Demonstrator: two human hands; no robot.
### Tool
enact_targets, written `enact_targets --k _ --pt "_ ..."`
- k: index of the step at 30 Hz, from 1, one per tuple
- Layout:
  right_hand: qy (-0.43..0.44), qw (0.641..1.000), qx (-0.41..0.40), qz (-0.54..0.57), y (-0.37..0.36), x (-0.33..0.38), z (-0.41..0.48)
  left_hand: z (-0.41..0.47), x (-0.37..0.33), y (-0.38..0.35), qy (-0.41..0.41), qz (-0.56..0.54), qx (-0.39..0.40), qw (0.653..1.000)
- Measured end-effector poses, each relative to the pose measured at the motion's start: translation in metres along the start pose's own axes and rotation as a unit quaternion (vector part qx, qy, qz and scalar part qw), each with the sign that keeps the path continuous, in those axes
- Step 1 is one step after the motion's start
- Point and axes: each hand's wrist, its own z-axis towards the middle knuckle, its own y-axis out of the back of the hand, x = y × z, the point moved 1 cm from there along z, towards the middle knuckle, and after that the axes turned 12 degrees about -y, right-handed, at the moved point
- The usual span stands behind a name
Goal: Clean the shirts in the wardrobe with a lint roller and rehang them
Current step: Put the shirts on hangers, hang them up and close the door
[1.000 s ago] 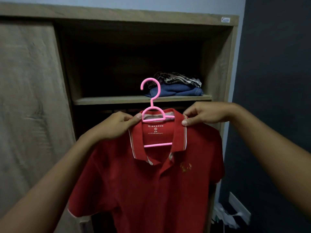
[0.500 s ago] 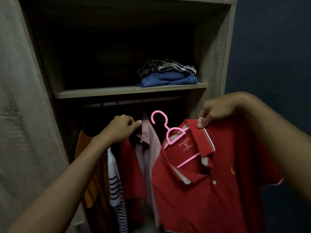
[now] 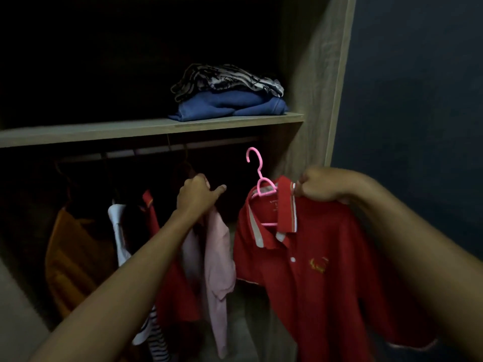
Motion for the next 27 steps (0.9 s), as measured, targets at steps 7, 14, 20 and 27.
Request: enact_targets --k 7,14,20,27 --pt "0.021 0.979 0.008 0.202 -0.052 0.029 0.069 0.035 0.021 -0.016 0.061 0.062 0.034 0.996" --pt "0.034 0.963 -0.017 0.266 -0.087 0.061 0.123 0.042 0.048 -0.018 0.095 0.12 0.073 0.985" --pt "0.034 0.941 -0.043 0.333 -0.093 0.074 0.146 0.042 0.046 -0.019 0.08 0.126 0.1 0.984" --pt "0.044 0.941 -0.024 0.335 -0.102 0.081 0.163 0.042 0.045 -0.018 0.066 0.128 0.104 0.984"
